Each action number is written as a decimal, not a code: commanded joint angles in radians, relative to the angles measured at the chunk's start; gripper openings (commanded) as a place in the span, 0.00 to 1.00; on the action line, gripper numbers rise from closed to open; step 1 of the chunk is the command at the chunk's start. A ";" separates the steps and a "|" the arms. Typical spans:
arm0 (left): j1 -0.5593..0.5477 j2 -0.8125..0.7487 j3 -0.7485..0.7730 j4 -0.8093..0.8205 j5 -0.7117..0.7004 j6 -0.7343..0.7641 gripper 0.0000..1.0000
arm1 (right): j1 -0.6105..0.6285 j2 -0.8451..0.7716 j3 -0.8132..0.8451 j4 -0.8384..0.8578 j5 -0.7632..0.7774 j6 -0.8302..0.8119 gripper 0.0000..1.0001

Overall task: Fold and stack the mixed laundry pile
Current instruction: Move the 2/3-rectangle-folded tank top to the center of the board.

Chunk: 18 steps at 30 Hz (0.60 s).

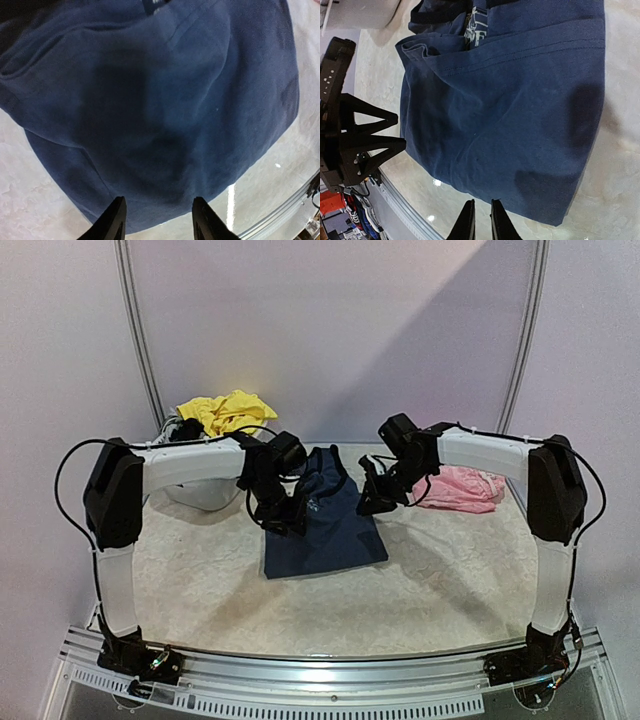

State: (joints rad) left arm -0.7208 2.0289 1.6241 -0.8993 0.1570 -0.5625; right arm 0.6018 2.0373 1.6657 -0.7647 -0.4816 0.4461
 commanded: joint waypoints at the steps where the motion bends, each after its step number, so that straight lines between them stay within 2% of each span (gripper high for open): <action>1: -0.026 0.018 -0.075 0.041 0.050 0.005 0.45 | 0.012 0.050 -0.034 0.041 -0.015 0.001 0.11; 9: -0.044 -0.004 -0.209 0.089 0.066 0.010 0.44 | 0.015 0.021 -0.246 0.086 0.041 0.060 0.08; 18: -0.072 -0.032 -0.287 0.116 0.073 0.012 0.43 | 0.053 -0.069 -0.485 0.149 0.067 0.121 0.07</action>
State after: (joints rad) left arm -0.7631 2.0197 1.3838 -0.8028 0.2199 -0.5606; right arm 0.6254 2.0079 1.2945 -0.6323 -0.4625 0.5201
